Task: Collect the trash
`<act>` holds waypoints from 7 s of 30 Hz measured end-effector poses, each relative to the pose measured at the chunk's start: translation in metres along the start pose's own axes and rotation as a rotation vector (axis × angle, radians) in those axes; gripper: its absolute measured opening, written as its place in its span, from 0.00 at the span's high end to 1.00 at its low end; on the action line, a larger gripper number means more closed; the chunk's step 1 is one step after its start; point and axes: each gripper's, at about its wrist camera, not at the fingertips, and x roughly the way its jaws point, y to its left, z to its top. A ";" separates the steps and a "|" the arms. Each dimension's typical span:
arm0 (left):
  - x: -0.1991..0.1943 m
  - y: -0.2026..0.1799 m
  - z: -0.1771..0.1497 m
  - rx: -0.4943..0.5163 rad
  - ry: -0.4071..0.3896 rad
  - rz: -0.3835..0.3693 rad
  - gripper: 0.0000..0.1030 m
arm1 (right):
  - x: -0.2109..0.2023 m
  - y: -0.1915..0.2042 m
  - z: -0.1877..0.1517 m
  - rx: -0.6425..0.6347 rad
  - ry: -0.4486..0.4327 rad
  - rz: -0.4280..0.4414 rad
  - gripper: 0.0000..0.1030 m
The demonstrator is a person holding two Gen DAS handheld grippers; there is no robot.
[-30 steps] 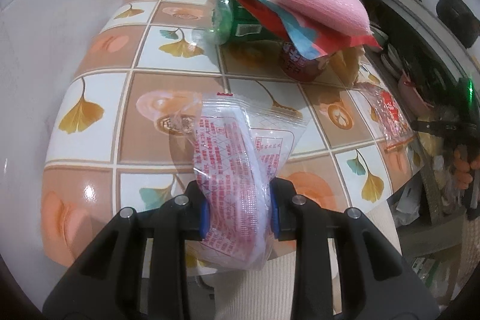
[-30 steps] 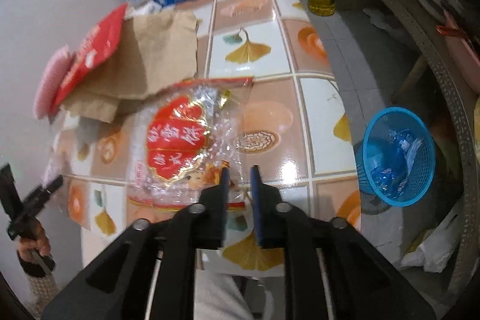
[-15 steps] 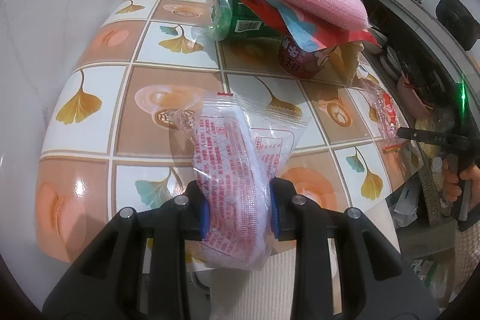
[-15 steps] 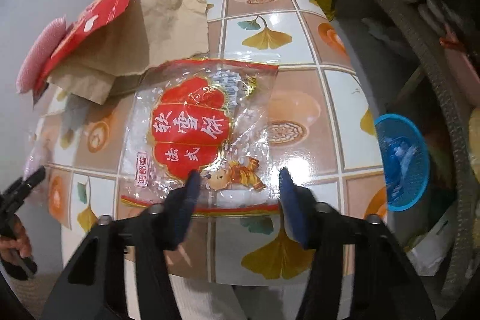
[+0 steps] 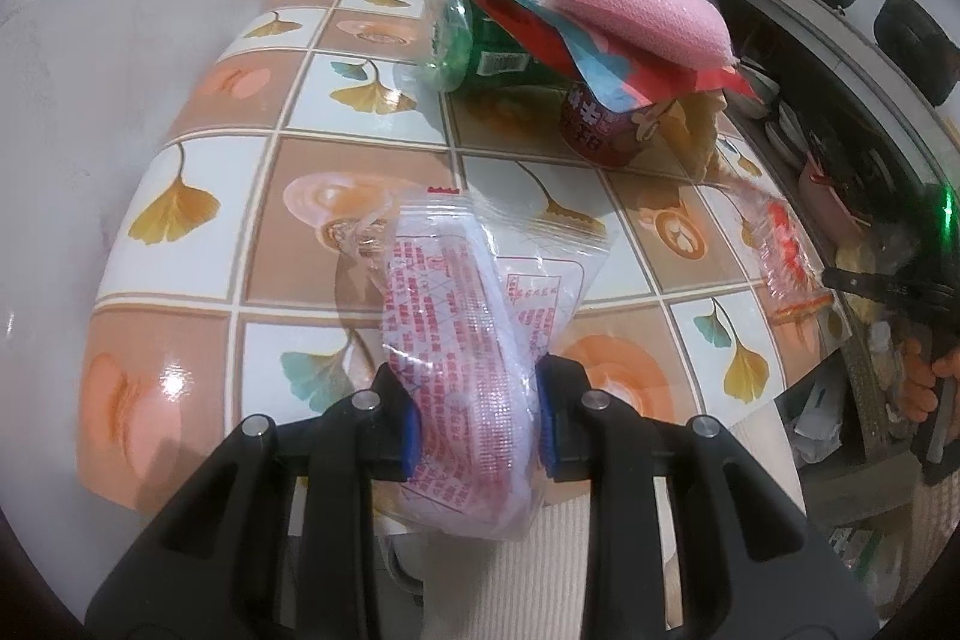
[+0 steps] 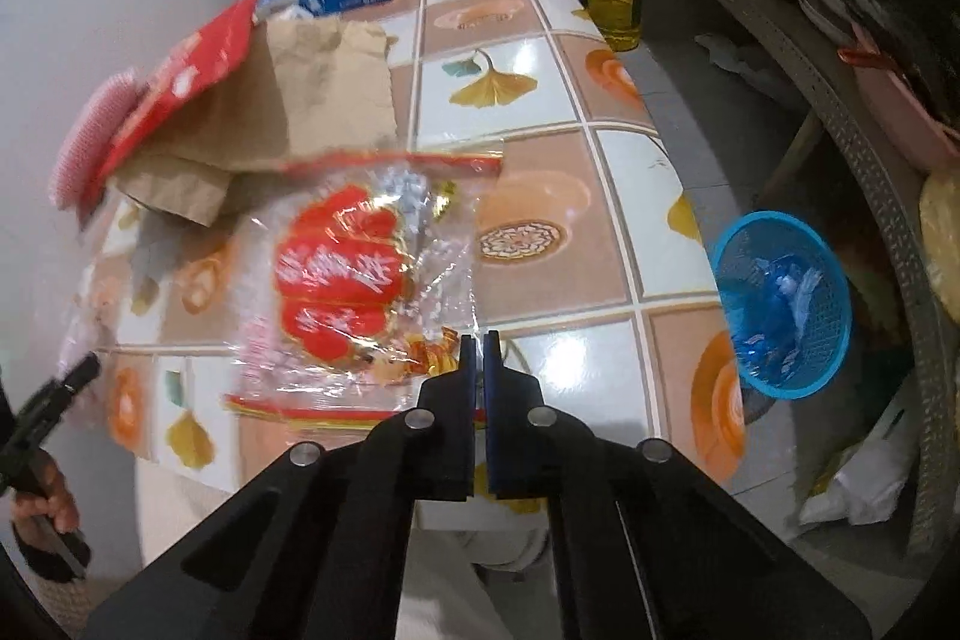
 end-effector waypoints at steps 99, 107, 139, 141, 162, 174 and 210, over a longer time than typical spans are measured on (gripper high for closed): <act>-0.035 -0.049 -0.023 0.043 -0.050 -0.087 0.75 | 0.043 -0.054 -0.004 0.578 0.105 0.502 0.57; -0.031 -0.050 -0.023 0.046 -0.050 -0.100 0.75 | 0.056 -0.059 -0.004 0.649 0.105 0.509 0.85; -0.042 -0.199 0.029 0.296 -0.049 -0.379 0.75 | -0.106 -0.174 -0.069 0.658 -0.356 0.394 0.96; -0.029 -0.230 0.043 0.336 -0.028 -0.430 0.75 | -0.119 -0.191 -0.077 0.678 -0.410 0.323 0.96; 0.296 -0.552 0.039 0.560 0.650 -0.366 0.74 | 0.007 -0.344 -0.103 0.918 -0.312 -0.151 0.96; 0.384 -0.570 0.034 0.540 0.699 -0.200 0.36 | 0.121 -0.389 -0.077 0.878 -0.134 -0.221 0.59; 0.002 -0.335 0.096 0.569 0.028 -0.298 0.13 | -0.083 -0.203 -0.066 0.503 -0.429 -0.044 0.23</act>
